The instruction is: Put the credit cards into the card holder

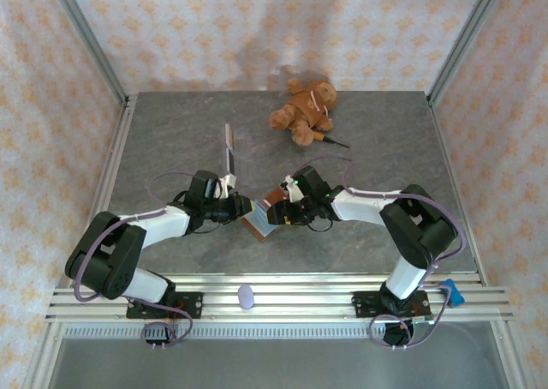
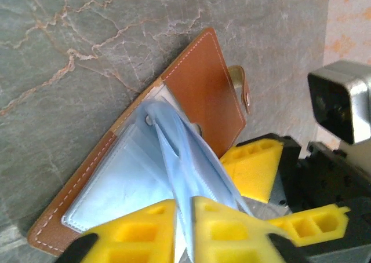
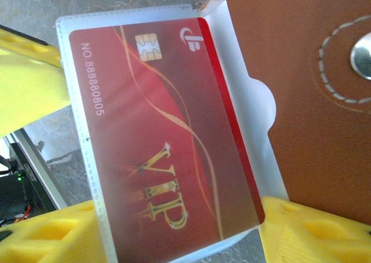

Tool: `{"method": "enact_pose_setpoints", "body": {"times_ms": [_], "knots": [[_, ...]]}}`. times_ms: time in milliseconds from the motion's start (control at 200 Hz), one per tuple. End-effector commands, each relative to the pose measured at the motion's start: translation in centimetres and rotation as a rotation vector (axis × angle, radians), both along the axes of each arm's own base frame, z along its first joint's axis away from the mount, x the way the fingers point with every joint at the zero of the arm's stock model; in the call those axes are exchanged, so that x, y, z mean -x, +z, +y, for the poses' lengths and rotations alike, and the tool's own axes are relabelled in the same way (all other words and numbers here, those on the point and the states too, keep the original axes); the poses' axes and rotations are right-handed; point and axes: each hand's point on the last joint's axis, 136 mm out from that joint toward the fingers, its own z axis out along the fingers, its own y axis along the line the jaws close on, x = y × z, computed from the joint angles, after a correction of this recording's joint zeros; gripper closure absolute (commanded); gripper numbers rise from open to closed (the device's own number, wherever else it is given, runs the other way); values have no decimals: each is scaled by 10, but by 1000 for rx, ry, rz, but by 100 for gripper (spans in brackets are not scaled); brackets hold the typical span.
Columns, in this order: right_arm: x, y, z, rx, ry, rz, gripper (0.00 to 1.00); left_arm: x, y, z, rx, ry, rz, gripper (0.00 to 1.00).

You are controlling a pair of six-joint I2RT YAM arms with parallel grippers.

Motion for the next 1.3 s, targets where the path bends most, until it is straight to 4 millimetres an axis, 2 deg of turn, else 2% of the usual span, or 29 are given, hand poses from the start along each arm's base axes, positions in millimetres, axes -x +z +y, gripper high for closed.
{"method": "enact_pose_setpoints", "body": {"times_ms": [0,175,456,536,661,736,956,1167,1227,1297], "knots": [[-2,-4,-2,12,-14,6,38,-7,9,-2,46,11,-29,78],[-2,-5,-3,14,-17,7,40,-9,13,-2,59,17,-33,75],[-5,-9,-5,20,-29,13,42,-12,24,11,0,61,-49,73],[-5,-8,-6,18,-30,14,42,-15,30,12,4,72,-59,74],[-5,-8,-5,15,-22,17,42,-21,37,8,44,92,-67,83],[-4,-9,-5,17,-21,20,42,-23,35,5,58,94,-59,87],[-4,-11,-5,12,-25,25,42,-29,33,-9,148,100,-50,89],[-3,-12,-6,12,-26,27,42,-33,28,-15,161,97,-35,91],[-3,-12,-6,11,-27,30,42,-33,26,-16,161,97,-29,89],[-3,-12,-6,13,-28,29,42,-31,23,-16,157,97,-20,81]]}}
